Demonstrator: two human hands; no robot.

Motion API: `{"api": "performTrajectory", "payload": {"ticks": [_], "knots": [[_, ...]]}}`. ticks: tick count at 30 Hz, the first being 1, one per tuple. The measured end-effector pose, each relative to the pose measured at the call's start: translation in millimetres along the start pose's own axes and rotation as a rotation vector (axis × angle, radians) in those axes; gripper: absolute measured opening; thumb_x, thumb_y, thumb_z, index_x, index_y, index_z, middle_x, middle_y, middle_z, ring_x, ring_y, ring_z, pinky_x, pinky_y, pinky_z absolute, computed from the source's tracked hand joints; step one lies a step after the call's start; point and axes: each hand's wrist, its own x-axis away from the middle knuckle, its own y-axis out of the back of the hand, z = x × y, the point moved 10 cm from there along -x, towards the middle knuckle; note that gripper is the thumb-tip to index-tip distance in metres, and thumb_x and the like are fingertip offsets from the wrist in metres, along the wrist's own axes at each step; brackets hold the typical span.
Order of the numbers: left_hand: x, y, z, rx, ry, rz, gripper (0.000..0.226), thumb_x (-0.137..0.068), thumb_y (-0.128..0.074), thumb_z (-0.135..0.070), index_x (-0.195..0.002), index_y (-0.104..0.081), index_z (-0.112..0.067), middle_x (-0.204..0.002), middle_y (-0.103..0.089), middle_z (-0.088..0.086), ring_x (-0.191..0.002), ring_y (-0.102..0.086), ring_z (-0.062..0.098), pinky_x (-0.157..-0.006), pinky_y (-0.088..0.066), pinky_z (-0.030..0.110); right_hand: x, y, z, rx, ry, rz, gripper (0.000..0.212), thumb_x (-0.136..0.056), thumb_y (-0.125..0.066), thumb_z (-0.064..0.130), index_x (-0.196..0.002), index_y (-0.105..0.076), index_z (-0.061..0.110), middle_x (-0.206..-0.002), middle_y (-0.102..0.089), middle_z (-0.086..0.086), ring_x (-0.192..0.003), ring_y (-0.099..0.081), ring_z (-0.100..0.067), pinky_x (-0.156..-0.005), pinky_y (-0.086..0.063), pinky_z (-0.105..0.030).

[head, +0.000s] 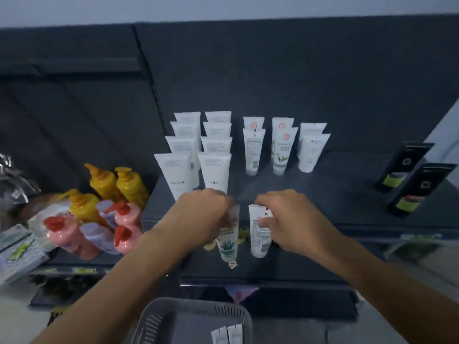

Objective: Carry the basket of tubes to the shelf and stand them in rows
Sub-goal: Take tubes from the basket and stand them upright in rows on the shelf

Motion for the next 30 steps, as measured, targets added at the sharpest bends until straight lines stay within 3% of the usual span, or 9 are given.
{"api": "performTrajectory", "payload": {"ticks": [5, 8, 13, 17, 24, 30], "knots": [[-30.9, 56.4, -16.3, -0.041, -0.024, -0.117, 0.016, -0.089, -0.064, -0.034, -0.098, -0.055, -0.024, -0.098, -0.066, -0.006, -0.087, -0.062, 0.023, -0.076, -0.050, 0.033, -8.6, 47.3, -30.7, -0.076, -0.022, -0.051, 0.009, -0.089, -0.071, 0.022, -0.094, -0.065, 0.026, -0.094, -0.068, 0.009, -0.091, -0.064, -0.017, -0.077, -0.054, -0.039], [-51.3, 81.8, -31.2, -0.104, -0.054, -0.182, 0.017, -0.091, -0.062, -0.035, -0.088, -0.047, -0.026, -0.091, -0.067, -0.006, -0.080, -0.060, 0.022, -0.086, -0.043, 0.033, -15.8, 66.2, -48.9, -0.082, -0.028, -0.081, 0.018, -0.090, -0.071, 0.022, -0.107, -0.067, 0.027, -0.103, -0.070, 0.010, -0.095, -0.064, -0.017, -0.081, -0.054, -0.039], [-93.2, 89.2, -36.5, -0.211, -0.015, -0.191, 0.009, -0.090, -0.063, -0.026, -0.091, -0.054, -0.024, -0.091, -0.069, -0.003, -0.085, -0.061, 0.025, -0.075, -0.029, 0.029, -36.8, 78.4, -80.9, 0.006, -0.053, -0.165, 0.020, -0.088, -0.071, 0.023, -0.106, -0.066, 0.027, -0.102, -0.072, 0.006, -0.094, -0.065, -0.020, -0.075, -0.054, -0.039], [-129.7, 64.3, -27.4, -0.235, 0.007, -0.105, 0.010, -0.085, -0.063, -0.021, -0.095, -0.062, -0.022, -0.085, -0.068, 0.000, -0.070, -0.049, 0.022, -0.088, -0.039, 0.032, -61.6, 62.0, -105.1, 0.028, -0.094, -0.142, 0.022, -0.087, -0.071, 0.020, -0.108, -0.067, 0.025, -0.102, -0.072, 0.003, -0.096, -0.065, -0.024, -0.075, -0.053, -0.038], [-163.9, 27.2, -2.3, -0.227, 0.076, -0.025, 0.009, -0.085, -0.062, -0.017, -0.094, -0.062, -0.018, -0.091, -0.069, 0.003, -0.083, -0.062, 0.025, -0.097, -0.036, 0.035, -99.3, 35.6, -128.0, 0.024, -0.110, -0.126, 0.027, -0.085, -0.069, 0.008, -0.109, -0.066, 0.022, -0.099, -0.071, 0.001, -0.092, -0.066, -0.023, -0.074, -0.055, -0.038], [-177.9, 22.0, 7.9, -0.240, 0.097, -0.033, 0.017, -0.084, -0.061, -0.013, -0.099, -0.062, -0.021, -0.093, -0.070, 0.003, -0.086, -0.062, 0.025, -0.099, -0.038, 0.035, -113.8, 28.9, -137.6, 0.044, -0.118, -0.157, 0.014, -0.085, -0.065, 0.006, -0.093, -0.060, 0.017, -0.091, -0.067, 0.001, -0.087, -0.065, -0.026, -0.069, -0.055, -0.041]]}}
